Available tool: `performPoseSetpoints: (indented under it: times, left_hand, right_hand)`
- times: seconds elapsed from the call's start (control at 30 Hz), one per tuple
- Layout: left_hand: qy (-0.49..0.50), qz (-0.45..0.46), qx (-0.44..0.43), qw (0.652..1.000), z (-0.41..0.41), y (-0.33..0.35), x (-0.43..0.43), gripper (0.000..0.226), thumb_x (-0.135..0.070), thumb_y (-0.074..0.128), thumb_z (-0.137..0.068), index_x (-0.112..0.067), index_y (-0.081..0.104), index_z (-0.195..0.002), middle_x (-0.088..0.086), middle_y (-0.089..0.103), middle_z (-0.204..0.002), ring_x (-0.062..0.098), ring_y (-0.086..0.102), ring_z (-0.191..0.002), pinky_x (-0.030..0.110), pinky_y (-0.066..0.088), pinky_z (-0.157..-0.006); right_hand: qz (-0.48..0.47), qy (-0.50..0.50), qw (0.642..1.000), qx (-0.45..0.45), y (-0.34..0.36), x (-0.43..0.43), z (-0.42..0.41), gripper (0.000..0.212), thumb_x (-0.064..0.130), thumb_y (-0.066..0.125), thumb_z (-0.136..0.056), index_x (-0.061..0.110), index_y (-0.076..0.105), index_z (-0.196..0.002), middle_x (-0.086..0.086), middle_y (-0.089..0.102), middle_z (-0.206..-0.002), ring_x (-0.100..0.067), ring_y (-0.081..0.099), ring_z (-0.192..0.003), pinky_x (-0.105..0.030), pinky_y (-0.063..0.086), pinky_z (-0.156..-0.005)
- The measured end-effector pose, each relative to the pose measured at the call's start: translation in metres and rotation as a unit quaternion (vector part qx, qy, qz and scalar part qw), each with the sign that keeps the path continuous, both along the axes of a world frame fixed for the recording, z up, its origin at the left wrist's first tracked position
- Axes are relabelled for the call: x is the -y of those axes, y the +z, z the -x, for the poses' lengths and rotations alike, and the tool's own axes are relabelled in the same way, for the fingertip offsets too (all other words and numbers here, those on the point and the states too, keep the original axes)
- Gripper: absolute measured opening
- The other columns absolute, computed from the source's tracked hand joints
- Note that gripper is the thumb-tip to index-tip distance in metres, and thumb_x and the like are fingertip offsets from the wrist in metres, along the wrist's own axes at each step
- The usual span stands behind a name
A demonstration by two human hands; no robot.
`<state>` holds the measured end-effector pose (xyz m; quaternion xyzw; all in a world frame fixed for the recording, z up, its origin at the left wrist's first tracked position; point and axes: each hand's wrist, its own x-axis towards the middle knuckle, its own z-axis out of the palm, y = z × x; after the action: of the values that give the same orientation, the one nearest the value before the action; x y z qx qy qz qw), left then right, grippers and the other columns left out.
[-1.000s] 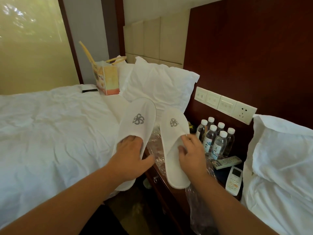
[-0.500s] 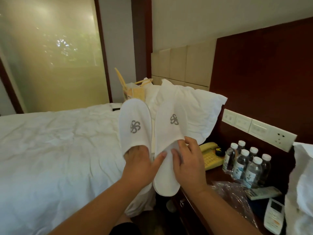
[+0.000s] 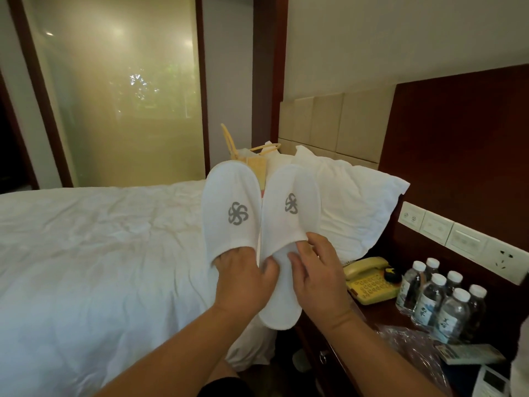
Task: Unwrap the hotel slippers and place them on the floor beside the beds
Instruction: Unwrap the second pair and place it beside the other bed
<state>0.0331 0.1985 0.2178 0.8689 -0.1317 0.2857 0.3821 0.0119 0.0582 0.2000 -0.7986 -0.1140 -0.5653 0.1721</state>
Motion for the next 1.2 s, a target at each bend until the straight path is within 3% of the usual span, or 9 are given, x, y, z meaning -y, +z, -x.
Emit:
performPoseSetpoints:
  times: [0.2,0.3,0.47,0.57,0.7,0.8,0.9,1.07,1.2]
  left_hand:
    - [0.015,0.119,0.028,0.992,-0.007,0.029,-0.027,0.063,-0.039,0.072,-0.08,0.004,0.058,-0.123,0.02,0.063,-0.117,0.038,0.055,-0.114,0.052,0.044,-0.099]
    - [0.034,0.134,0.051,0.989,-0.014,0.041,-0.043,0.055,-0.041,0.068,-0.083,0.006,0.063,-0.111,0.023,0.067,-0.105,0.042,0.06,-0.105,0.052,0.046,-0.096]
    - [0.066,0.151,0.024,0.986,-0.013,0.045,-0.06,0.045,-0.034,0.064,-0.086,0.011,0.063,-0.085,0.027,0.066,-0.082,0.045,0.064,-0.084,0.054,0.051,-0.083]
    - [0.094,0.117,-0.001,0.989,-0.013,0.043,-0.068,0.037,-0.023,0.064,-0.084,0.013,0.065,-0.09,0.029,0.067,-0.089,0.044,0.062,-0.09,0.051,0.045,-0.09]
    - [0.099,0.148,0.019,0.984,-0.007,0.045,-0.086,0.024,-0.021,0.067,-0.082,0.003,0.064,-0.078,0.015,0.065,-0.074,0.031,0.063,-0.074,0.038,0.05,-0.079]
    - [0.073,0.181,0.039,0.98,-0.001,0.044,-0.099,0.045,-0.019,0.067,-0.087,-0.008,0.048,-0.048,0.001,0.048,-0.041,0.009,0.044,-0.035,0.018,0.038,-0.038]
    - [0.051,0.182,0.03,0.981,0.004,0.038,-0.112,0.054,-0.014,0.06,-0.092,-0.014,0.037,-0.042,-0.002,0.037,-0.036,0.007,0.033,-0.031,0.029,0.03,-0.034]
    - [0.048,0.189,0.036,0.98,0.009,0.04,-0.135,0.06,-0.02,0.06,-0.094,-0.016,0.031,-0.041,-0.001,0.035,-0.034,0.008,0.03,-0.029,0.027,0.027,-0.035]
    - [0.074,0.205,0.046,0.975,0.009,0.053,-0.158,0.056,-0.022,0.062,-0.091,-0.013,0.032,-0.044,0.001,0.034,-0.036,0.011,0.033,-0.031,0.031,0.033,-0.037]
  right_hand:
    - [0.024,0.102,0.994,0.022,0.02,-0.021,0.001,0.031,0.0,0.055,-0.092,0.011,0.056,-0.122,-0.01,0.055,-0.112,-0.024,0.058,-0.093,-0.031,0.051,-0.085]
    - [-0.005,0.079,0.997,-0.012,0.037,-0.024,0.001,0.036,-0.004,0.057,-0.086,0.014,0.061,-0.118,-0.009,0.051,-0.105,-0.024,0.055,-0.073,-0.036,0.053,-0.064]
    - [-0.026,-0.123,0.955,-0.268,0.068,-0.062,0.004,0.023,0.024,0.048,-0.094,0.028,0.062,-0.112,-0.007,0.062,-0.083,-0.032,0.061,-0.078,-0.038,0.052,-0.065]
    - [-0.134,-0.006,0.916,-0.379,0.07,-0.108,0.006,0.02,0.037,0.039,-0.097,0.024,0.054,-0.094,0.0,0.064,-0.088,-0.022,0.064,-0.082,-0.03,0.044,-0.062]
    - [-0.255,0.123,0.911,-0.3,0.069,-0.138,0.0,0.023,0.028,0.044,-0.098,0.023,0.055,-0.079,0.003,0.062,-0.081,-0.008,0.058,-0.072,-0.02,0.041,-0.058]
    - [-0.068,0.075,0.97,-0.223,0.064,-0.145,-0.014,0.017,0.014,0.052,-0.094,0.018,0.066,-0.101,-0.009,0.068,-0.106,-0.024,0.062,-0.098,-0.037,0.052,-0.085]
    - [0.053,0.087,0.983,-0.155,0.069,-0.154,-0.021,0.045,0.011,0.063,-0.085,0.016,0.059,-0.129,-0.011,0.061,-0.128,-0.027,0.044,-0.123,-0.044,0.042,-0.106]
    - [0.12,0.054,0.988,-0.081,0.104,-0.164,-0.025,0.037,0.002,0.064,-0.073,0.003,0.069,-0.11,-0.016,0.072,-0.1,-0.035,0.065,-0.096,-0.048,0.05,-0.091]
    - [-0.044,0.119,0.981,-0.147,0.124,-0.176,-0.02,0.007,0.012,0.06,-0.09,0.012,0.064,-0.096,-0.009,0.072,-0.087,-0.028,0.067,-0.08,-0.038,0.055,-0.075]
